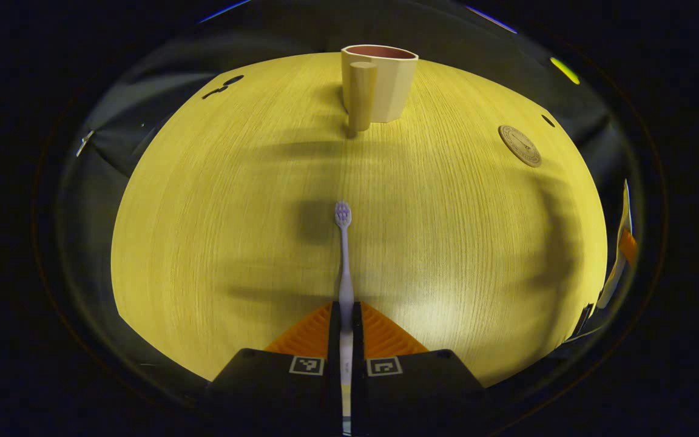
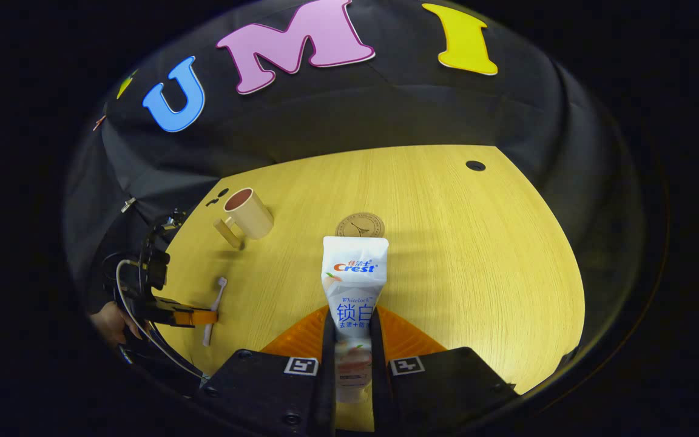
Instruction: Put the toothbrush and toothpaste on the desktop into the cup, then pick up the cup and place it on the coaster on the desktop.
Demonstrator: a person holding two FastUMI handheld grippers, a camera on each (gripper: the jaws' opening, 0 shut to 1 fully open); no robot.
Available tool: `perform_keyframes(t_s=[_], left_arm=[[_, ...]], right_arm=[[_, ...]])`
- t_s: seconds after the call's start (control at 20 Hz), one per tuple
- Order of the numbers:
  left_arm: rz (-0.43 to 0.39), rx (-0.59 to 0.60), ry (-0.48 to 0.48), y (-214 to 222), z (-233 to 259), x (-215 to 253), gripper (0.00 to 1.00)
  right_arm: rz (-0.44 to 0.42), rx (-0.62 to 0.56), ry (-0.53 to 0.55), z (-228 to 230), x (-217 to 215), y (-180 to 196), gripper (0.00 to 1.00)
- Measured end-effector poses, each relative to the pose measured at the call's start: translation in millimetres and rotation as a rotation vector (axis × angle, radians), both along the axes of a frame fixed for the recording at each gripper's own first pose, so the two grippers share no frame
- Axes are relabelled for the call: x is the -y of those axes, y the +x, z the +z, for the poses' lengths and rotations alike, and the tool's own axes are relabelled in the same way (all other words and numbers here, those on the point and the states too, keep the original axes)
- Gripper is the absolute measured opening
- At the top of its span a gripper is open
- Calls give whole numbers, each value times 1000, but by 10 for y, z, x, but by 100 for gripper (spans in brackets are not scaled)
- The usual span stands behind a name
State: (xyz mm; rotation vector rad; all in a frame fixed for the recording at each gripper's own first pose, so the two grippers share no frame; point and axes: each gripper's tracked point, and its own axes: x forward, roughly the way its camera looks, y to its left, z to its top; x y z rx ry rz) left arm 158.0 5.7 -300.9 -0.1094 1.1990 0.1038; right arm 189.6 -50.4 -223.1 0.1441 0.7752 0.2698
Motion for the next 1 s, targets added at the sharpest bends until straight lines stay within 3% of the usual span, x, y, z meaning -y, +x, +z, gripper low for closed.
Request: perform_keyframes(t_s=[0.4, 1.0], left_arm=[[51, 101, 7, -61, 124, -21, 7], [111, 428, -77, -255, 1175, 24, 6]], right_arm=[[70, 138, 24, 537, -264, 595, 28], [195, 349, 83, 1188, -1240, 1387, 28]])
